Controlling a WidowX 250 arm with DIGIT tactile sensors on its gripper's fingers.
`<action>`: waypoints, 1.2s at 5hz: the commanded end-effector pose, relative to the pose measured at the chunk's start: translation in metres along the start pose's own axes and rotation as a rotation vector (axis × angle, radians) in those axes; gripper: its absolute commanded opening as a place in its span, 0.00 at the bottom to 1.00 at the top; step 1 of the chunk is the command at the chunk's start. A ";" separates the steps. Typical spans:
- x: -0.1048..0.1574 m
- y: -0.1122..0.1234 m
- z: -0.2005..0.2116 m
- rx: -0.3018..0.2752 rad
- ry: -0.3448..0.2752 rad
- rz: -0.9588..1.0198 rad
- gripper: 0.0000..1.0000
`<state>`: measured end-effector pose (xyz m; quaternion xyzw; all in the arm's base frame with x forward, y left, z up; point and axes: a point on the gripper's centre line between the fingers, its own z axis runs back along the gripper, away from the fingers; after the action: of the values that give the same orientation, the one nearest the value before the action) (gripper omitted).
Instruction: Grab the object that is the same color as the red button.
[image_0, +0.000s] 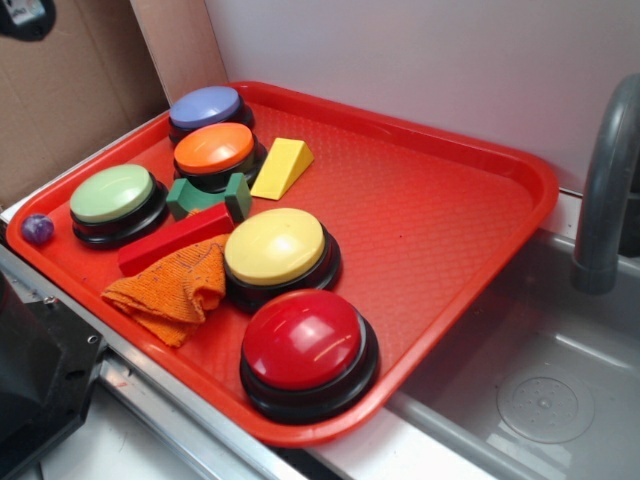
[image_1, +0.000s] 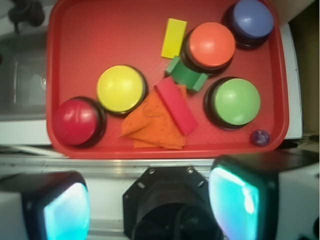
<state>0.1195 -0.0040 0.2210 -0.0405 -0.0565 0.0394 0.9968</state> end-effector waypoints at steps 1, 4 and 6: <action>0.019 0.012 -0.046 -0.042 -0.028 0.019 1.00; 0.032 0.025 -0.125 -0.062 0.004 0.022 1.00; 0.036 0.046 -0.157 -0.056 0.025 0.018 1.00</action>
<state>0.1675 0.0303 0.0624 -0.0720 -0.0340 0.0457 0.9958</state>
